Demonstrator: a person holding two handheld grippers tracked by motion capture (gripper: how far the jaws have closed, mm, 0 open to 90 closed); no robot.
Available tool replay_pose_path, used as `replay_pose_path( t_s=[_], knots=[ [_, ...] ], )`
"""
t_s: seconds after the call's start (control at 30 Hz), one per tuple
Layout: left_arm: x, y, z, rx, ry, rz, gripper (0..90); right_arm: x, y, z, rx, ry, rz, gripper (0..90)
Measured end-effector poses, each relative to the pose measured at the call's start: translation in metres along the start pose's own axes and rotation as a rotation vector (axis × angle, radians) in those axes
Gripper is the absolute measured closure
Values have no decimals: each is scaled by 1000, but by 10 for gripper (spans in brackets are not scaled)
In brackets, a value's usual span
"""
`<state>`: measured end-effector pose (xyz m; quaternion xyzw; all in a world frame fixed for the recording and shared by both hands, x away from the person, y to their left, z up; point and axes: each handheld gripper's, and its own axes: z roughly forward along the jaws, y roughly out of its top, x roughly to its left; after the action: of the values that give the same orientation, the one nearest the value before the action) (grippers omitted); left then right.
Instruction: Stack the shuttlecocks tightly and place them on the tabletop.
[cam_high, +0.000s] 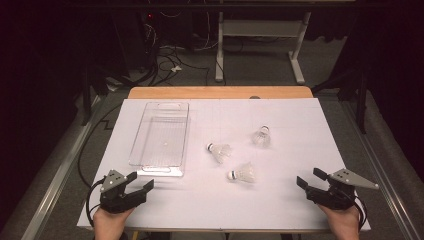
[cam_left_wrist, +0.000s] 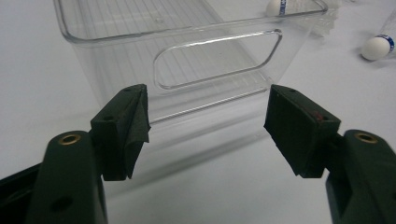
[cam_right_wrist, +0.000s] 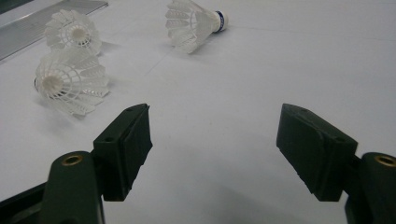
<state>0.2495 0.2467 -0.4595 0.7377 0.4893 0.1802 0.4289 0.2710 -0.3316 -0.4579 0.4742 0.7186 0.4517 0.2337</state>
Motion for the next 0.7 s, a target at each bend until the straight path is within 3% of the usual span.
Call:
replay_pose_path(
  t_s=[0.3,0.53,0.7],
  knots=[
    [-9,2,2,-3,-33,9,327,-1,-1,-1,-2,-8,6,266],
    [-21,9,2,-12,-18,55,340,1,0,-1,-5,-1,-5,265],
    [-30,13,3,-13,-33,77,341,1,0,-2,-5,2,-4,265]
  ],
)
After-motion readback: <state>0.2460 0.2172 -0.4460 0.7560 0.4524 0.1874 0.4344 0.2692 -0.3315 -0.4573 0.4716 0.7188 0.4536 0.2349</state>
